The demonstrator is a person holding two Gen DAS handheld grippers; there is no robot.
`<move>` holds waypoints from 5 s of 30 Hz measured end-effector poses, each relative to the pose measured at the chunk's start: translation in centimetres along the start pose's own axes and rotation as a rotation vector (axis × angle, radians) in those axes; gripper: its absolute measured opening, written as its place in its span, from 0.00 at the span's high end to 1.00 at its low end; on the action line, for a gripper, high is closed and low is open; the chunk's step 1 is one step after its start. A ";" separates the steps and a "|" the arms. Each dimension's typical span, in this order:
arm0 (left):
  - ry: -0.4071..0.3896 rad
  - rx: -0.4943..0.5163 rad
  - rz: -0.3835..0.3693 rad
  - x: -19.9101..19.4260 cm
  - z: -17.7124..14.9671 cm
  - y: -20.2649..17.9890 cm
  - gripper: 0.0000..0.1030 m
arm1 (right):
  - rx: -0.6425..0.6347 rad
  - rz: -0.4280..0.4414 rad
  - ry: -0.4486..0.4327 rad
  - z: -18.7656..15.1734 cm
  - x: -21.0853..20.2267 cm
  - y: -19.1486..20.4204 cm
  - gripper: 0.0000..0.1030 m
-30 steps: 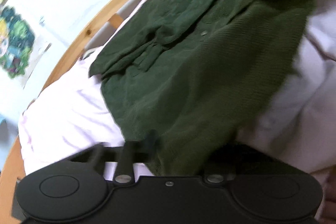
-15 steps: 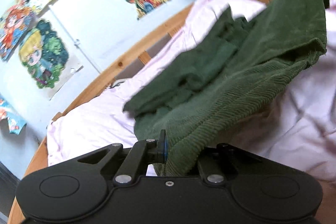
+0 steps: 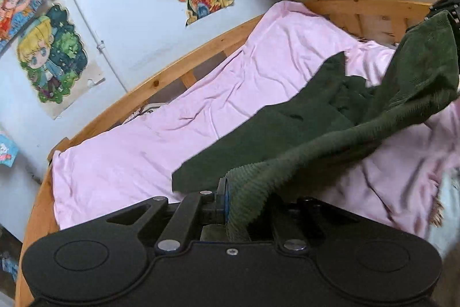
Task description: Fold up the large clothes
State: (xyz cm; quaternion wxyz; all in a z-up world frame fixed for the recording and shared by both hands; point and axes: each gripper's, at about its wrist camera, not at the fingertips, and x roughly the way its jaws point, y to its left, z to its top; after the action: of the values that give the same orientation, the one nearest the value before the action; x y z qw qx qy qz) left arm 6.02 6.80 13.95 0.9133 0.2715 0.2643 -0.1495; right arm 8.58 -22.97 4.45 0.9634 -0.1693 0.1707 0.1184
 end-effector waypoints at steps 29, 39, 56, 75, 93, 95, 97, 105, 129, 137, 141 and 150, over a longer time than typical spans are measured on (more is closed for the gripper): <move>0.027 -0.377 -0.052 14.7 -9.6 5.0 0.02 | 0.259 -0.029 -0.054 -6.5 17.8 -3.5 0.00; 0.078 -0.234 0.139 15.5 -11.8 1.0 0.41 | 0.404 -0.079 0.021 -7.4 17.0 -3.9 0.00; 0.068 -0.648 0.010 16.2 -11.7 6.1 0.87 | 0.667 -0.024 -0.041 -9.3 15.6 -7.7 0.96; 0.058 -0.919 -0.088 13.9 -17.3 11.2 0.84 | 0.875 -0.005 0.003 -10.9 16.9 -9.3 0.67; 0.095 -0.825 -0.104 17.1 -15.6 11.2 0.82 | 0.767 0.004 0.002 -10.1 17.5 -7.7 0.55; 0.101 -0.803 -0.107 17.6 -15.0 10.9 0.82 | 0.757 0.009 0.003 -10.0 17.5 -7.5 0.51; 0.103 -0.778 -0.103 17.9 -14.7 10.6 0.93 | 0.738 0.012 -0.003 -9.8 17.5 -7.2 0.48; -0.017 -1.035 0.051 13.5 -16.2 10.1 0.99 | 0.965 0.047 -0.103 -11.0 16.7 -10.1 0.96; 0.059 -0.741 -0.006 22.1 -8.6 11.3 0.99 | 0.683 -0.017 -0.113 -8.3 20.0 -7.9 0.93; 0.101 -0.977 0.031 22.0 -11.3 13.0 0.99 | 0.950 0.023 -0.140 -10.2 20.9 -11.9 0.94; 0.129 -1.006 0.022 22.6 -11.7 13.2 0.85 | 0.949 0.023 -0.103 -10.1 22.6 -12.0 0.84; 0.075 -0.726 0.033 25.3 -6.6 12.7 0.76 | 0.783 0.021 -0.165 -8.8 22.6 -11.5 0.82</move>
State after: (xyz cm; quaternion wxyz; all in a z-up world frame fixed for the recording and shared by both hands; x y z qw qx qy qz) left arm 29.25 17.57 0.24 0.9421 -0.0610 0.3292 -0.0211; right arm 29.95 -32.87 -8.34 0.9643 0.2224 0.1266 0.0675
